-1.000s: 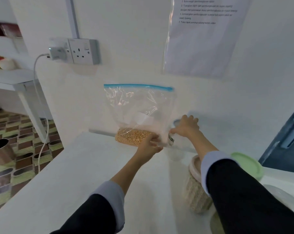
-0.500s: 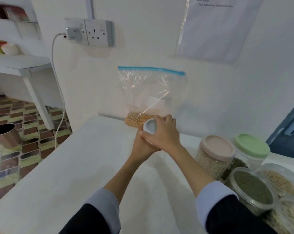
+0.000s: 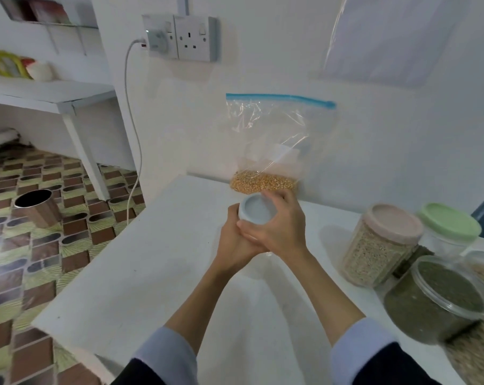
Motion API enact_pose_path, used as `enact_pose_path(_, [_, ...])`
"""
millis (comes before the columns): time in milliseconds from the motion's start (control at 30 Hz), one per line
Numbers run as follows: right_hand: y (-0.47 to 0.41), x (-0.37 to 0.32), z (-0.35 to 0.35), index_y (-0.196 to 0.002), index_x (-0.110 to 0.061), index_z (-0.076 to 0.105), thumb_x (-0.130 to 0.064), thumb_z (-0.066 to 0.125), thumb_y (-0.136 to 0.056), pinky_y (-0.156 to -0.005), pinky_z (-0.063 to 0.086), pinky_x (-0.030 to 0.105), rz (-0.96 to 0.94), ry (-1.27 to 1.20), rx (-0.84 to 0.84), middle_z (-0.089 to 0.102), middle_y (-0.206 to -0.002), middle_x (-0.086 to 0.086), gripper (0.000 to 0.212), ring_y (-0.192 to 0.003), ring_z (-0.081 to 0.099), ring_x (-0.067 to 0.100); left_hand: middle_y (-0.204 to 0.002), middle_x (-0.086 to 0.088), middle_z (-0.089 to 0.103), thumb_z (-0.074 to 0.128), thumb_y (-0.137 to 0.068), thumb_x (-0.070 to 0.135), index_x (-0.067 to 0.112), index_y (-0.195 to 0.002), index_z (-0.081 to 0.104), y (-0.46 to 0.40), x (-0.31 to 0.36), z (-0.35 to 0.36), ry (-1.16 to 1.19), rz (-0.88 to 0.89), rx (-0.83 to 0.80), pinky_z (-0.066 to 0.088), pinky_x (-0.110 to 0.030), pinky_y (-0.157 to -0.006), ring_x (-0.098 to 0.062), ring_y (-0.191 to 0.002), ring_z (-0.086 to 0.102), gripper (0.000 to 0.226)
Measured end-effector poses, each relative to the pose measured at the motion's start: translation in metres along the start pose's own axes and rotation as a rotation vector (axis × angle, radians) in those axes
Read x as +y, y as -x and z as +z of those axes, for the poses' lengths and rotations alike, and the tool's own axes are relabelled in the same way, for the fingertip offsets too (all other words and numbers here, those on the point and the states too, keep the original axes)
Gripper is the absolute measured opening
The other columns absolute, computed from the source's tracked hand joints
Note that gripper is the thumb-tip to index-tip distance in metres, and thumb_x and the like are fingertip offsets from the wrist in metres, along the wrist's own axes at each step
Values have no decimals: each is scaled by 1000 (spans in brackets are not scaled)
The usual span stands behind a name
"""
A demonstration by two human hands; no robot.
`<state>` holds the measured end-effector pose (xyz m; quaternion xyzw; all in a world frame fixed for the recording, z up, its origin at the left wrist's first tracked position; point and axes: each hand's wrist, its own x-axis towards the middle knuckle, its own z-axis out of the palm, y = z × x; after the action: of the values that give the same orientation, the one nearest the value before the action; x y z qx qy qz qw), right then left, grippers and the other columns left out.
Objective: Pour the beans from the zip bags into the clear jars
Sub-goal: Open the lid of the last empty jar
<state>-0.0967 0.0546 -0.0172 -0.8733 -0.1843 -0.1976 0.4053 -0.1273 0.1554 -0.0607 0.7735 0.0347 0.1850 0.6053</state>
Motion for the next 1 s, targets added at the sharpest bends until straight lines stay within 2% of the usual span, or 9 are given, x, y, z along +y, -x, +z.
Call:
enact_pose_path(267, [-1, 19, -30, -134, -28, 46, -45, 85, -48, -94, 42, 11, -43, -411, -482, 52, -129, -16, 96, -117, 50, -2, -120, 11, 55, 87, -48, 39, 30, -127, 39, 6, -10, -25, 56, 11, -219, 52, -28, -90, -6, -111, 55, 93])
enact_pose_path(333, [8, 35, -30, -137, -23, 44, -23, 88, -62, -90, 50, 21, 133, -675, -399, 56, -129, -5, 87, -116, 58, 11, -123, 11, 53, 88, -48, 43, 29, -129, 37, 6, -13, -24, 72, 13, -194, 51, -29, -92, -6, -113, 54, 96])
enact_pose_path(433, [23, 49, -29, -123, -16, 54, -8, 65, -88, -79, 55, 26, 350, -891, -164, 67, -110, 6, 38, -111, 62, 32, -126, 11, 50, 86, -48, 47, 29, -130, 34, 5, -14, -24, 53, 26, -205, 49, -26, -95, -4, -116, 51, 99])
enact_pose_path(467, [24, 49, -28, -121, -16, 56, -17, 64, -89, -80, 55, 26, 347, -882, -146, 68, -108, 3, 33, -112, 61, 31, -127, 11, 49, 87, -49, 46, 29, -131, 34, 5, -13, -22, 44, 38, -215, 49, -25, -95, -5, -117, 51, 98])
enact_pose_path(600, [18, 31, -32, -119, -30, 55, -65, 77, -56, -86, 50, 19, 136, -769, -306, 62, -118, -11, 76, -113, 58, 5, -128, 1, 51, 89, -49, 36, 22, -133, 36, 5, -13, -20, 84, 50, -213, 53, -27, -87, -14, -117, 52, 100])
enact_pose_path(733, [16, 33, -32, -110, -23, 62, -29, 60, -90, -84, 52, 28, 256, -825, -160, 69, -107, -3, 21, -106, 64, 21, -126, 9, 49, 89, -50, 37, 27, -131, 34, 8, -12, -22, 63, 47, -225, 50, -17, -86, -6, -116, 51, 98])
enact_pose_path(800, [19, 32, -34, -105, -20, 63, -26, 48, -97, -83, 53, 32, 306, -793, -96, 70, -104, 0, 18, -102, 66, 24, -125, 12, 48, 89, -51, 34, 29, -131, 33, 9, -10, -21, 47, 38, -233, 49, -13, -82, -4, -115, 51, 98])
enact_pose_path(900, [17, 9, -42, -117, -24, 57, -52, 56, -83, -89, 46, 21, 198, -547, -198, 61, -120, -10, 45, -116, 56, 12, -122, 10, 49, 87, -47, 36, 25, -130, 33, 11, -8, -21, 72, 19, -233, 49, -12, -78, -4, -112, 52, 100])
enact_pose_path(1000, [12, -18, -47, -141, -34, 37, -60, 72, -70, -101, 36, 27, -46, -35, -391, 36, -145, -16, 83, -129, 37, 5, -116, 15, 49, 86, -49, 33, 24, -129, 34, 11, -4, -22, 54, 10, -238, 50, -11, -74, -4, -107, 54, 96])
